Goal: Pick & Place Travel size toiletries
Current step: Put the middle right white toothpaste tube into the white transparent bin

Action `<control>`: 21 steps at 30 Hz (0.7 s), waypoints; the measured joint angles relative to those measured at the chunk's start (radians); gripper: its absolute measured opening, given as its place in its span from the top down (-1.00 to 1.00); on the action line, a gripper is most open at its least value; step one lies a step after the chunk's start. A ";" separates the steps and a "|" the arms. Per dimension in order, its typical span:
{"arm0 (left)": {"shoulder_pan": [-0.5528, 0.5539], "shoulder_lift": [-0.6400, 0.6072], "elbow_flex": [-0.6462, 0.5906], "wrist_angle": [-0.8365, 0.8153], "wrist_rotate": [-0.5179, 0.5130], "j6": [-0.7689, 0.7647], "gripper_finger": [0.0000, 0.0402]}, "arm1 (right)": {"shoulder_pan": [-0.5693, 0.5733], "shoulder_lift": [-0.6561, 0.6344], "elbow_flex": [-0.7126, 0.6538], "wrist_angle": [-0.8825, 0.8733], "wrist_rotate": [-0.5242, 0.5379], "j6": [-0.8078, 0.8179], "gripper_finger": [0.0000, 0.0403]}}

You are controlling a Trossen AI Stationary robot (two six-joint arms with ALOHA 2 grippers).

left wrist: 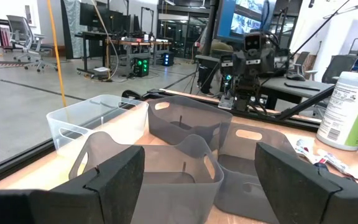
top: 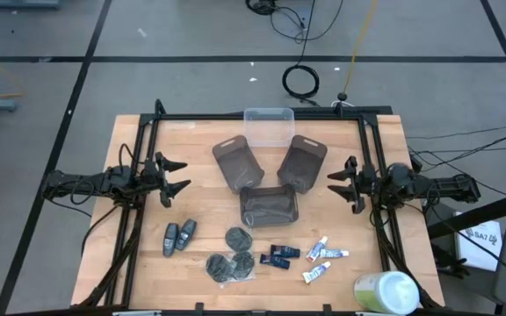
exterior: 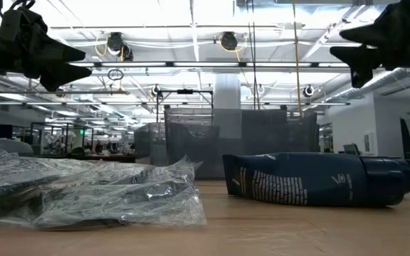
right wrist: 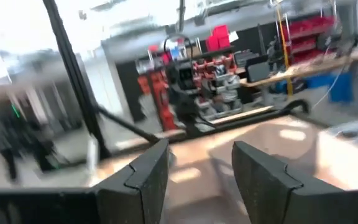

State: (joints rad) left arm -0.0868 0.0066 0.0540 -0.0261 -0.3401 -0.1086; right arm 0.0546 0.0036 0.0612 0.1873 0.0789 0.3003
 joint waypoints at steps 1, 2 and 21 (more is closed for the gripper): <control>0.000 0.000 0.000 0.000 0.000 0.000 -0.48 | 0.000 0.000 0.000 0.013 0.000 0.040 0.16; 0.000 0.000 0.000 0.000 0.000 0.000 -0.48 | 0.000 0.000 0.000 0.022 0.000 0.059 0.16; 0.000 0.000 0.000 0.000 0.000 0.000 -0.48 | 0.000 0.056 0.000 0.030 0.032 0.098 0.16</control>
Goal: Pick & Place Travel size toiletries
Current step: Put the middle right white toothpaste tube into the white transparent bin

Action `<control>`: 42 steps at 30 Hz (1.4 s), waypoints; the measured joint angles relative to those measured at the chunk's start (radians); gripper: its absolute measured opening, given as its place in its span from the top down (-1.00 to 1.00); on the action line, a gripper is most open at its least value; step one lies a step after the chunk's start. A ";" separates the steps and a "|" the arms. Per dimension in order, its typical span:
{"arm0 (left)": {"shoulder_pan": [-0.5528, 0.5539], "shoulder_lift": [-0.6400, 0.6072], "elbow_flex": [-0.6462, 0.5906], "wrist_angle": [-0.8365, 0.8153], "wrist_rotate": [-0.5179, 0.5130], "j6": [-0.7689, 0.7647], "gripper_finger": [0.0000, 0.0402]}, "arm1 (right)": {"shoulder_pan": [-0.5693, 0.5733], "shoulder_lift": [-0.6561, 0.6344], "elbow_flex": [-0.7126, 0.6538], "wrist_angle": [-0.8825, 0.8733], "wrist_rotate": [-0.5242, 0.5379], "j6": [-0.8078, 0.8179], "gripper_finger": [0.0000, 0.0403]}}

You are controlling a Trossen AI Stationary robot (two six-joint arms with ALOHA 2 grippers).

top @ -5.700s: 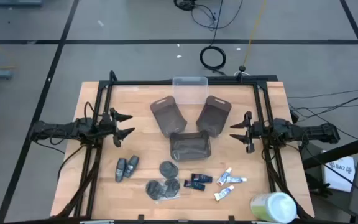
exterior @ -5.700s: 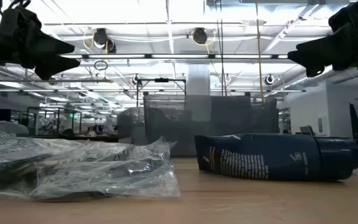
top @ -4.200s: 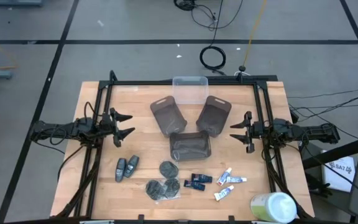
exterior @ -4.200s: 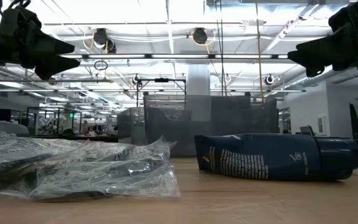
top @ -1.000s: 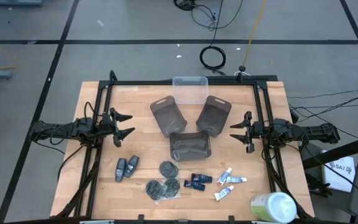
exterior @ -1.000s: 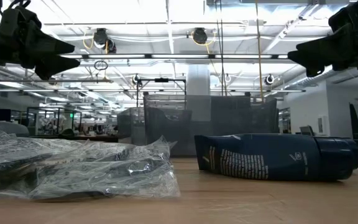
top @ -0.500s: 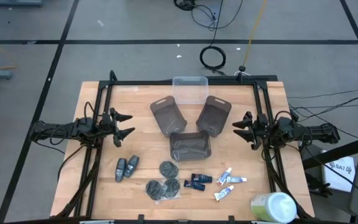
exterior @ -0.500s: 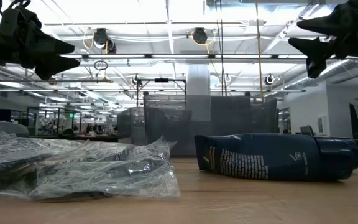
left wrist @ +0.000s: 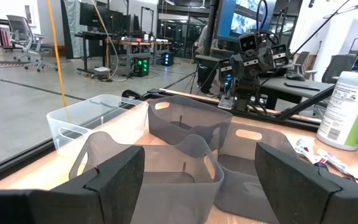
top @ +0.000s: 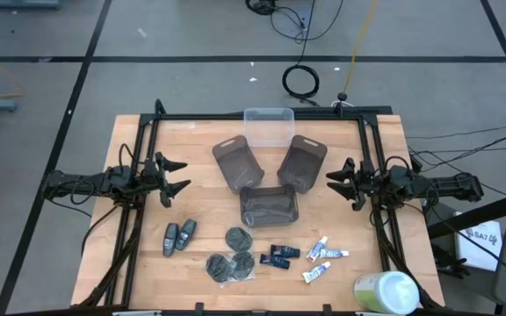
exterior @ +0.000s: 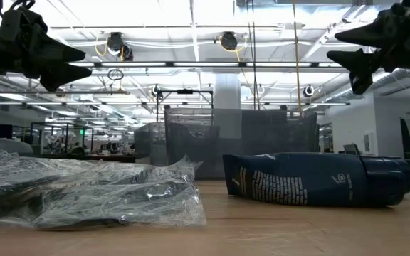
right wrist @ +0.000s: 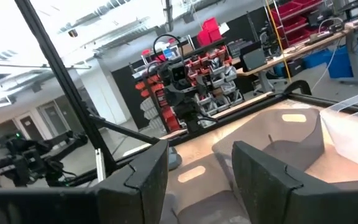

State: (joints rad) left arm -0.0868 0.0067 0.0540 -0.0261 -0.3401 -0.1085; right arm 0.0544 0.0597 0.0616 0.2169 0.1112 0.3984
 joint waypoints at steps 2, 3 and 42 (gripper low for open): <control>0.000 0.000 0.000 0.000 0.000 0.000 -0.48 | 0.000 0.001 0.000 0.000 -0.002 -0.004 0.16; 0.000 0.000 0.000 0.000 0.000 0.000 -0.48 | 0.000 0.001 0.000 0.000 -0.003 -0.002 0.16; 0.000 0.000 0.000 0.000 0.000 0.000 -0.48 | 0.631 1.251 0.791 -0.976 0.005 0.508 0.15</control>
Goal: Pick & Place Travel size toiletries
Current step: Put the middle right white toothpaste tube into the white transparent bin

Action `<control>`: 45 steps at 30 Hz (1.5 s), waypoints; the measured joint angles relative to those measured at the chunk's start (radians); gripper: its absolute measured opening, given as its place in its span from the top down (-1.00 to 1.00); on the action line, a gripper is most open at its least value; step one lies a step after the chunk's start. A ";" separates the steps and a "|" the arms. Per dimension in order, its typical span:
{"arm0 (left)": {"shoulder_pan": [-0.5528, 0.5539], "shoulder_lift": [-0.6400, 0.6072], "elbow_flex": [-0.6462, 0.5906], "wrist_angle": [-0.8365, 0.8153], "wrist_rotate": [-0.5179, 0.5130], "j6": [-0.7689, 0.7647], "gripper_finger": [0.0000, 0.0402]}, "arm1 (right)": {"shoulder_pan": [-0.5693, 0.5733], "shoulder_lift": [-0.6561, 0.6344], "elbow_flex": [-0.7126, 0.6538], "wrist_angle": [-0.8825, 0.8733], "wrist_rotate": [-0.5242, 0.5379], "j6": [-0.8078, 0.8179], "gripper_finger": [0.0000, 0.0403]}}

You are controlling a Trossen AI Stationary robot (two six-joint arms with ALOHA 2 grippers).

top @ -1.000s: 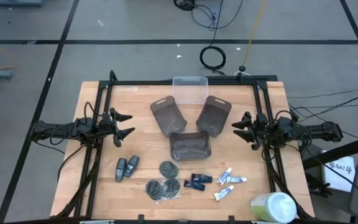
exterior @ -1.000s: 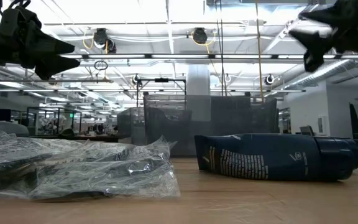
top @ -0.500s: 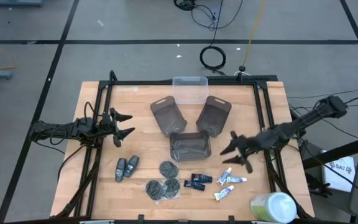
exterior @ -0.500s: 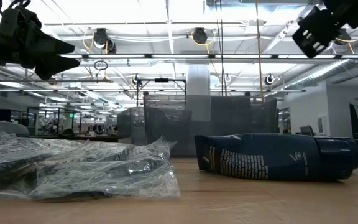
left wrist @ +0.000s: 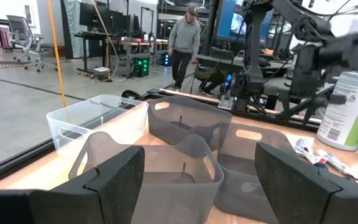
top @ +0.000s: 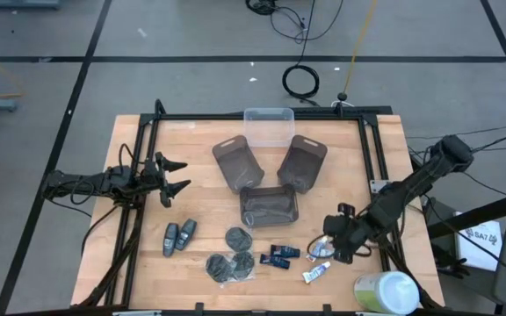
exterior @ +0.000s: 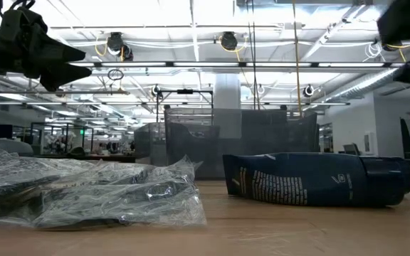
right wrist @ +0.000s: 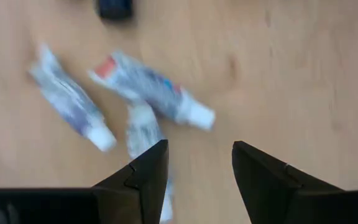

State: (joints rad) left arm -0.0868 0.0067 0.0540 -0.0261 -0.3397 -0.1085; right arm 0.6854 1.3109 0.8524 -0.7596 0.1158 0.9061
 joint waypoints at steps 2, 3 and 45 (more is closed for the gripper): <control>0.000 0.000 0.000 0.000 0.000 0.000 -0.48 | 0.013 0.038 0.000 0.011 -0.026 0.002 0.12; 0.000 0.000 0.000 0.000 0.000 0.000 -0.48 | 0.019 0.053 0.000 0.034 -0.039 0.002 0.10; 0.000 0.000 0.000 0.000 0.000 0.000 -0.48 | 0.007 0.080 -0.056 0.036 -0.069 -0.115 0.87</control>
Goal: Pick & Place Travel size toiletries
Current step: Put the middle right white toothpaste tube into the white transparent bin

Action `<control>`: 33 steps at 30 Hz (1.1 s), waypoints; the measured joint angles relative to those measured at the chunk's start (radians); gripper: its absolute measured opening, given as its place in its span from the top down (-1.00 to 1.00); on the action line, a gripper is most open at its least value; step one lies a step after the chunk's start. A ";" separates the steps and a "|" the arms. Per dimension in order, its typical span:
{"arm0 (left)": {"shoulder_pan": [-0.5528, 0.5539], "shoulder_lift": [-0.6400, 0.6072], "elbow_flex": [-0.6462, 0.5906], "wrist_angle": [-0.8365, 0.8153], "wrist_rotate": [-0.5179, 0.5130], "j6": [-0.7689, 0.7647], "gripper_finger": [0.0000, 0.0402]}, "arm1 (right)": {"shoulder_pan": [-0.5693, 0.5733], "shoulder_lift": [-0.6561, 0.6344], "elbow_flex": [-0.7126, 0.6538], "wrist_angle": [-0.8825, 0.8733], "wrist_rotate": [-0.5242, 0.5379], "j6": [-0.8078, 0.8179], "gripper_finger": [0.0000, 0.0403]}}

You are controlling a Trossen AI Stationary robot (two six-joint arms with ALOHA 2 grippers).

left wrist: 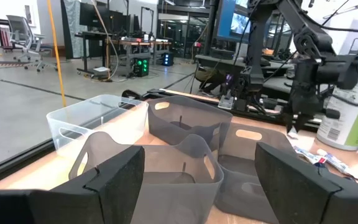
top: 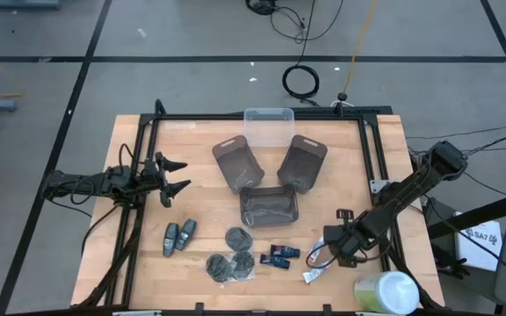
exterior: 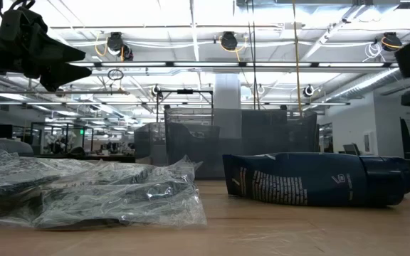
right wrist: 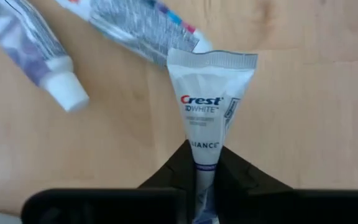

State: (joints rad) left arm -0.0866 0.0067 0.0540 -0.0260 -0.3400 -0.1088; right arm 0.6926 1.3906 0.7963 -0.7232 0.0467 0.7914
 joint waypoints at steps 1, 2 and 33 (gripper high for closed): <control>0.000 0.000 0.000 0.000 0.000 0.000 -0.48 | -0.005 -0.019 0.000 -0.002 0.000 0.000 0.87; 0.000 0.000 0.000 0.000 0.000 0.000 -0.48 | -0.011 -0.039 0.000 -0.002 0.001 0.000 0.87; 0.000 0.000 0.000 0.000 0.000 0.000 -0.48 | -0.245 -0.248 0.001 0.247 0.166 -0.401 0.84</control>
State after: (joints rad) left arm -0.0864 0.0067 0.0540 -0.0261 -0.3400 -0.1085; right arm 0.4477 1.1431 0.7975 -0.4761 0.2131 0.3908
